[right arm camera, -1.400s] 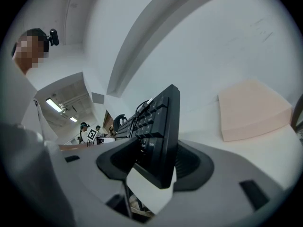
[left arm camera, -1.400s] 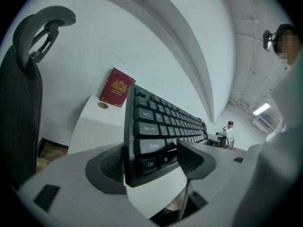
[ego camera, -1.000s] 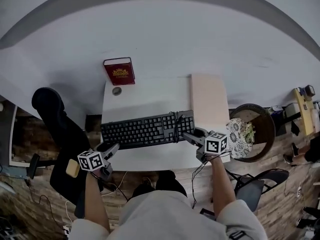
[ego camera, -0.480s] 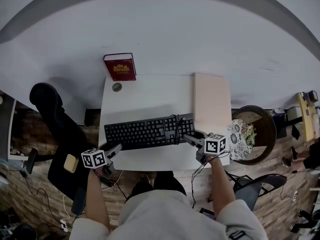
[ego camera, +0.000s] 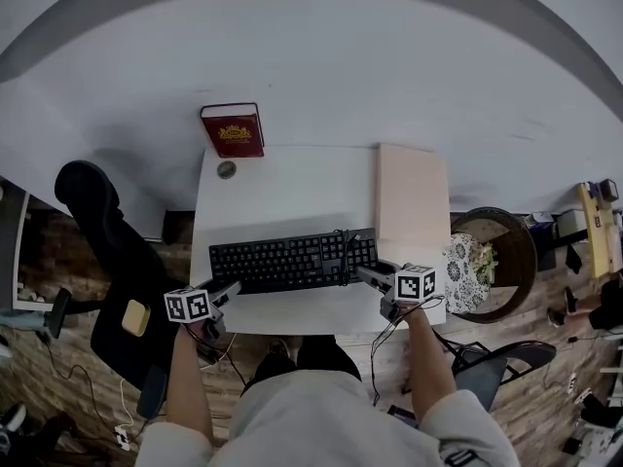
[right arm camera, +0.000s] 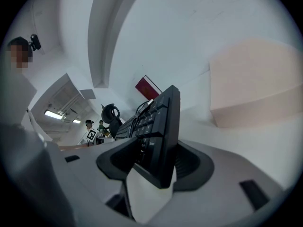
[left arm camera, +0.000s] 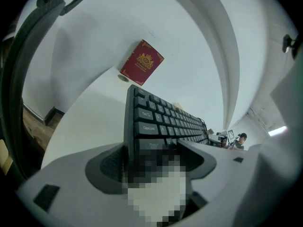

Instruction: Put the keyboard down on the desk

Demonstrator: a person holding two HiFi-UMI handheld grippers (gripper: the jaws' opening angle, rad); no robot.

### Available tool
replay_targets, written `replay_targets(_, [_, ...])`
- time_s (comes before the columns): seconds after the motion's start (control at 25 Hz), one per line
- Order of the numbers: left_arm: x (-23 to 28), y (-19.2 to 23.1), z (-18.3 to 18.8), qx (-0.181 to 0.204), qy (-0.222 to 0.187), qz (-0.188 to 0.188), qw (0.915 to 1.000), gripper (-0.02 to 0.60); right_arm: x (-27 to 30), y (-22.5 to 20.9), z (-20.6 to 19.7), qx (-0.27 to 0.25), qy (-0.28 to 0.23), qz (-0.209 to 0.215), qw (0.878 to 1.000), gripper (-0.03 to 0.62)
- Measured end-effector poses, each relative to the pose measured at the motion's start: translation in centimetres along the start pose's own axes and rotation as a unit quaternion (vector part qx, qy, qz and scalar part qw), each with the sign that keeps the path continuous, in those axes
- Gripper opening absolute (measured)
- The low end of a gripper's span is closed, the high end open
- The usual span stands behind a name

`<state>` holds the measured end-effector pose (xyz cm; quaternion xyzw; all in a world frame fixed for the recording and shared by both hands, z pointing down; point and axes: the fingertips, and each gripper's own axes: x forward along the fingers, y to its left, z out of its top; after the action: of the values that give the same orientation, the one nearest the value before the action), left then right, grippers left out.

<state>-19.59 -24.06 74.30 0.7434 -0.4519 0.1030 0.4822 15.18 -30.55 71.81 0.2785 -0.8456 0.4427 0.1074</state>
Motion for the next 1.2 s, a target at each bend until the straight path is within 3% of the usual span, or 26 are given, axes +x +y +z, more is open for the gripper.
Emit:
replay_targets(0.52, [1.2, 0.9, -0.6, -0.021, 0.037, 0.0, 0.9991, 0.33, 1.2, -1.9, -2.1, 0.053, 0.014, -0.011, 0.998, 0.216])
replay_targets(1.2, [2.3, 1.9, -2.0, -0.067, 0.056, 0.001, 0.9962, 0.33, 1.8, -2.3, -4.1, 0.13, 0.044, -0.013, 0.99, 0.219])
